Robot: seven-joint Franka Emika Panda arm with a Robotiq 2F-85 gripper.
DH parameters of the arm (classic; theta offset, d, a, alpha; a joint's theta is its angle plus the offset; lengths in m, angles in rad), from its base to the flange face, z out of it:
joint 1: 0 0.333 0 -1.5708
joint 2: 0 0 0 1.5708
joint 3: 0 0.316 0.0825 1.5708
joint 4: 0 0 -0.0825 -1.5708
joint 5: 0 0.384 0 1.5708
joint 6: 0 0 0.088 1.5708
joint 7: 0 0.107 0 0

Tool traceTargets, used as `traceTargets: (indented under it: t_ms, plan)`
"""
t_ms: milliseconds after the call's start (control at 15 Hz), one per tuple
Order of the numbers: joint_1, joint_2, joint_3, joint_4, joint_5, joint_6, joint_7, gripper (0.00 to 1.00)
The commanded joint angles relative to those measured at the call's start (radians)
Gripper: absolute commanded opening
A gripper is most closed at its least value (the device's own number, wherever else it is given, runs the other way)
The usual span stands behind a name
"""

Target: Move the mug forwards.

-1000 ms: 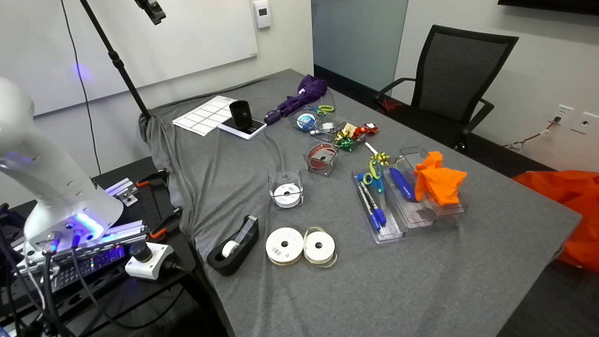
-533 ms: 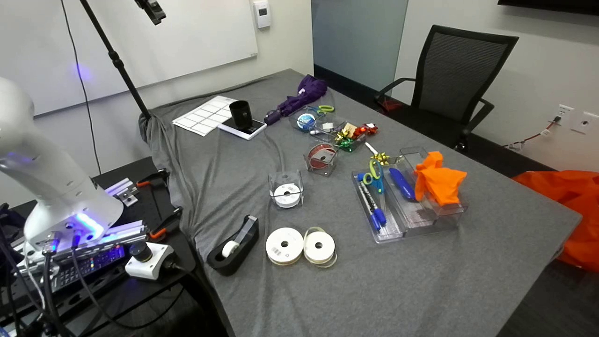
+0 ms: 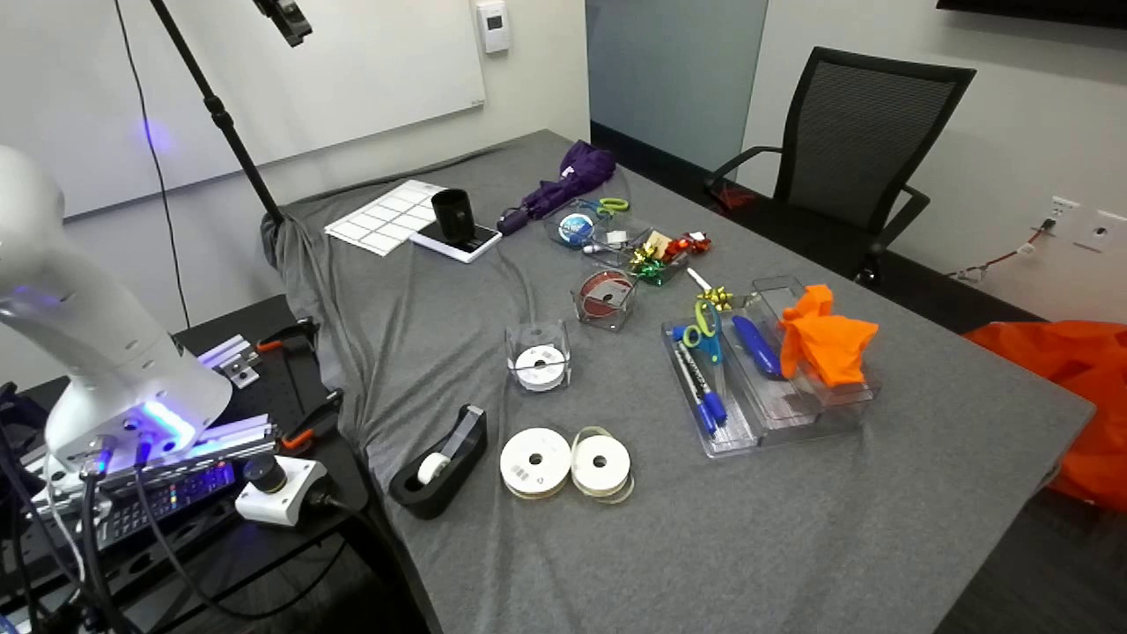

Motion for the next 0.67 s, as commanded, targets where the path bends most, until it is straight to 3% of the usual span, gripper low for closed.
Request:
traceTargets:
  t_ms: [0,533,600]
  plan:
    - [0.024,0.006,-0.017,0.003,-0.015,-0.004,0.013,1.0]
    - [0.024,0.006,-0.017,0.003,-0.015,-0.004,0.013,1.0]
    - [0.012,0.017,-0.011,0.002,0.004,0.016,0.063,1.0]
